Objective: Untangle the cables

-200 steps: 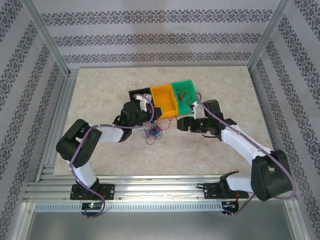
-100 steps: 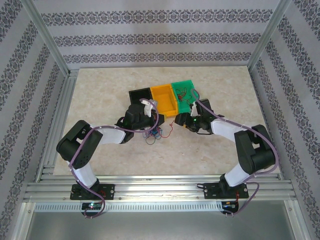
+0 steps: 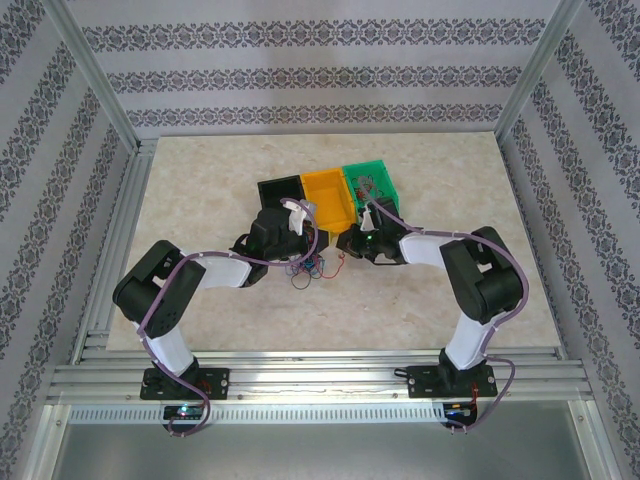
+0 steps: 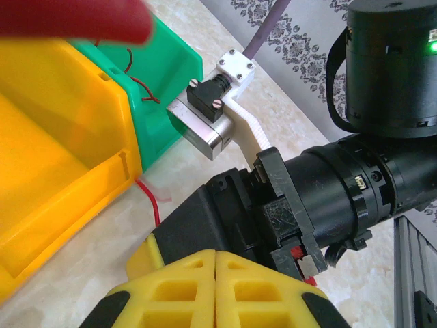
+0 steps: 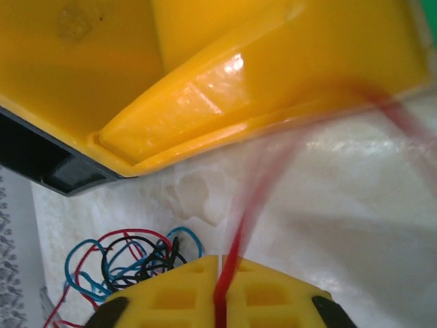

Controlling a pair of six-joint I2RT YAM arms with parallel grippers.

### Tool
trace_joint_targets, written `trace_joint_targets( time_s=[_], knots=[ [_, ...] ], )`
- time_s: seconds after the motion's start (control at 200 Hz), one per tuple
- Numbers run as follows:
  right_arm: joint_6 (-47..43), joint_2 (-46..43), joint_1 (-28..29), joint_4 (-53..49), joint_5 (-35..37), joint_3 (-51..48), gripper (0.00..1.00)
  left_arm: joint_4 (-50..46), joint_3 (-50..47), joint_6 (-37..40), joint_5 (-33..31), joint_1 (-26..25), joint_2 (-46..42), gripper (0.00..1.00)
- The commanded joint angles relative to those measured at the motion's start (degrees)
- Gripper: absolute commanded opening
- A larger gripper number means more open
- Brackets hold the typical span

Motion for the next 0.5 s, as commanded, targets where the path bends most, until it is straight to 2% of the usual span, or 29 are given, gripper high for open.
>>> trace_joint_targets(
  time_s=[0.0, 0.3, 0.495],
  knots=[
    [-0.75, -2.45, 0.02, 3.52, -0.96, -1.4, 0.0, -0.06, 0.26, 1.24, -1.12, -0.67, -0.43, 0.0],
    [-10.14, -13.71, 1.23, 3.41, -17.22, -7.58, 0.0, 3.28, 1.44, -0.45, -0.77, -0.67, 0.08, 0.0],
    [-11.99, -17.89, 3.02, 3.56, -25.47, -9.29, 0.0, 7.39, 3.53, -3.59, 1.04, -0.5, 1.22, 0.0]
  ],
)
